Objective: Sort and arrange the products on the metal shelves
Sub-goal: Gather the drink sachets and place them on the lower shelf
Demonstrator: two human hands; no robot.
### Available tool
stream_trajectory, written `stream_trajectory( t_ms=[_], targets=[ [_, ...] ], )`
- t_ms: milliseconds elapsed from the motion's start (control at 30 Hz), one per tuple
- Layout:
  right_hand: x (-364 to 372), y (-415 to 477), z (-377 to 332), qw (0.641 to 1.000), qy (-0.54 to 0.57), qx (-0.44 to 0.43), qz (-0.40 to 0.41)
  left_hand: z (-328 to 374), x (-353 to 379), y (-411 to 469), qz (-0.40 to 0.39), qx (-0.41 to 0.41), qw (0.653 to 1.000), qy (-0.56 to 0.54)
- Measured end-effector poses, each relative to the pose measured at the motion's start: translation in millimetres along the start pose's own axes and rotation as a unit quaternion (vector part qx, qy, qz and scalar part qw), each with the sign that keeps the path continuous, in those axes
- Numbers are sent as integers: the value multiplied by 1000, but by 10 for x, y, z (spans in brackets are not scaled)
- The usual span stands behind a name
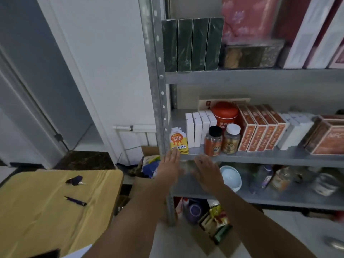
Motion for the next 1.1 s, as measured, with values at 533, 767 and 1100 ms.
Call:
stream_trajectory(
  t_ms=[533,767,1100],
  targets=[
    [-45,531,26,996,77,0,-35,40,49,550,80,-35,993,-74],
    [13,638,107,990,132,-1,-56,102,133,587,113,-32,993,-32],
    [8,747,82,981,195,-10,2,150,115,639,132,-46,983,-121]
  ],
)
Point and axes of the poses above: each hand's wrist, its own y-axis towards the middle knuckle, its own x-axis out of the palm, z = x × y, the point moved 1 cm from there along y, towards the middle knuckle, and after that the axes turned 2 degrees about -x, right-handed, at the moved point
